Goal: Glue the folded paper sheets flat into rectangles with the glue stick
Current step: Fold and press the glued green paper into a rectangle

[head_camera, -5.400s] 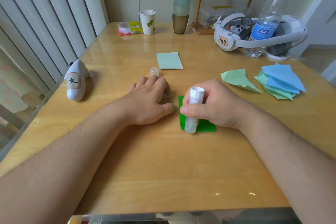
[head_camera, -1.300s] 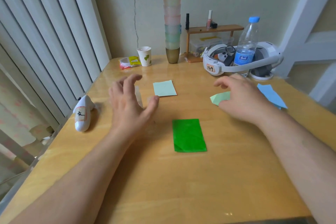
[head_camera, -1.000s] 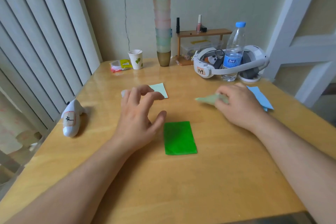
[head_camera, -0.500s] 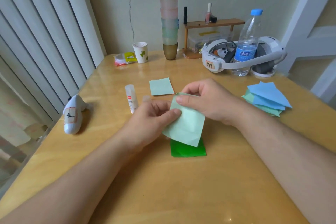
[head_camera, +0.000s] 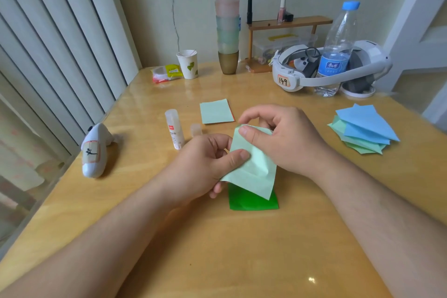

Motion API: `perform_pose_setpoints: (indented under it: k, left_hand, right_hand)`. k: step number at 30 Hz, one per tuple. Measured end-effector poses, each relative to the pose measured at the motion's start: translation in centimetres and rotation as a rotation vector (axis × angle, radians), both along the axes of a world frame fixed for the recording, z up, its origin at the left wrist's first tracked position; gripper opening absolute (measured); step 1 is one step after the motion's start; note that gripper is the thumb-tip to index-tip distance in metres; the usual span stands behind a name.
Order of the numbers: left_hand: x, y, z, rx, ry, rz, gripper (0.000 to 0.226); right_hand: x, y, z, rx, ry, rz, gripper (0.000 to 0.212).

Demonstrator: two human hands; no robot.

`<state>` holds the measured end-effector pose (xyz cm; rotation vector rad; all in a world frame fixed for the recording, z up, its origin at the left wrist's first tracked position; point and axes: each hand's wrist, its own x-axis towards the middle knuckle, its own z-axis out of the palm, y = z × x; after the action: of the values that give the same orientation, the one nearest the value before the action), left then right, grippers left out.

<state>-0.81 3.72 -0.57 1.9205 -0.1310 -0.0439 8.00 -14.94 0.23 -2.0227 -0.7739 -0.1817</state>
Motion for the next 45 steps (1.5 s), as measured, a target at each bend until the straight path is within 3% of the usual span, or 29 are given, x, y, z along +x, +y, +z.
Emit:
perform_pose_setpoints:
  k: [3,11,19,23,27,33,36,42,45]
  left_hand:
    - [0.0,0.1,-0.2,0.102,-0.029,0.007,0.022]
    - [-0.1,-0.5,-0.4,0.27,-0.155,0.047,0.022]
    - [0.1,-0.5,-0.4,0.008,-0.149,-0.007,0.022]
    - [0.5,-0.4,-0.5,-0.201,-0.156,0.027,0.024]
    - [0.6,-0.2,-0.5,-0.294,-0.153,0.061,0.031]
    - [0.6,1.0,-0.8,-0.012,-0.142,-0.057,0.038]
    - [0.5,1.6,-0.9,0.103,-0.109,-0.053,0.035]
    - [0.8,2.4,-1.4,0.057,-0.037,-0.057,0.038]
    - [0.7,2.4,-1.4,0.051,-0.048,-0.045,0.05]
  right_hand:
    - [0.1,0.0,-0.1,0.043,0.072,0.043,0.003]
    - [-0.4,0.5,0.7,-0.021,0.213,0.017,0.024]
    - [-0.7,0.8,1.6,0.015,0.292,0.028,0.03]
    - [-1.1,-0.1,2.3,0.294,0.562,0.048,0.039]
    - [-0.9,-1.7,2.1,0.149,0.778,0.156,0.025]
    - [-1.4,-2.4,1.1,-0.072,0.591,0.162,0.018]
    - [-2.3,-2.6,-0.6,-0.027,0.546,0.154,0.021]
    - [-2.7,-3.2,-1.3,-0.046,0.383,-0.008,0.048]
    - [-2.7,-3.3,-1.7,-0.061,0.347,0.03,0.05]
